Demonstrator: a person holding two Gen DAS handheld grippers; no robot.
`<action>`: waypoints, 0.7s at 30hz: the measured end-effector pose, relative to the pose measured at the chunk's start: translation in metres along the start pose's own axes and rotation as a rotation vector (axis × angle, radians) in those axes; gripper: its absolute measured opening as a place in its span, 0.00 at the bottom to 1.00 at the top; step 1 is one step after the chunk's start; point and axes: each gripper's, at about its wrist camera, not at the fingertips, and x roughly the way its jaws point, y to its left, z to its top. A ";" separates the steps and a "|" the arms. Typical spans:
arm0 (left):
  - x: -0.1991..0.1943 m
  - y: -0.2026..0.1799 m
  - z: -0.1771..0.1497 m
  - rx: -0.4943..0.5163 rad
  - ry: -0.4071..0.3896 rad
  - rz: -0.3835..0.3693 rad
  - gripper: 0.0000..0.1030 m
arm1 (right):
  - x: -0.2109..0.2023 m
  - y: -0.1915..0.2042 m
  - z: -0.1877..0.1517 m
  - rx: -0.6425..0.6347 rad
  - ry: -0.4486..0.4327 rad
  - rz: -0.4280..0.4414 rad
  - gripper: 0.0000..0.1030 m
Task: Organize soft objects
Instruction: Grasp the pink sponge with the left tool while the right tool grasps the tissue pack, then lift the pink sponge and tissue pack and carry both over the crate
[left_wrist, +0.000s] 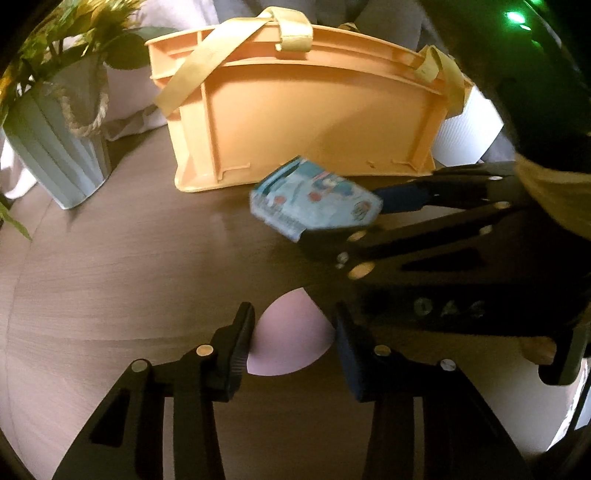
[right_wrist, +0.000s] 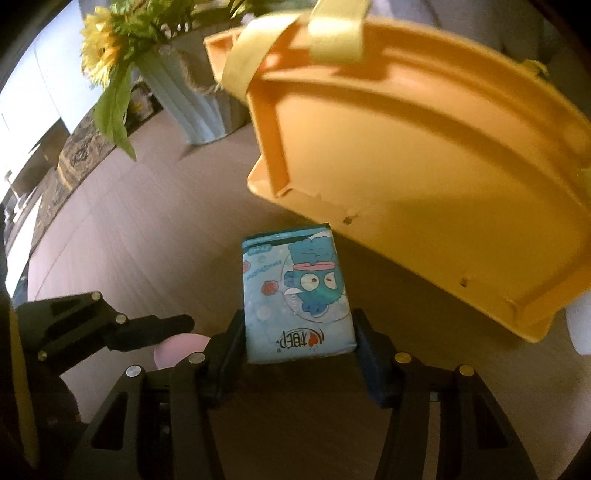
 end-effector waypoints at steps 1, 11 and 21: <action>0.000 0.001 0.000 -0.006 0.001 -0.001 0.41 | -0.003 -0.001 -0.001 0.011 -0.008 -0.008 0.54; -0.014 -0.003 -0.008 -0.029 -0.008 0.023 0.41 | -0.033 -0.007 -0.017 0.123 -0.058 -0.081 0.54; -0.042 -0.006 0.006 -0.028 -0.087 0.052 0.41 | -0.069 -0.018 -0.039 0.220 -0.094 -0.136 0.54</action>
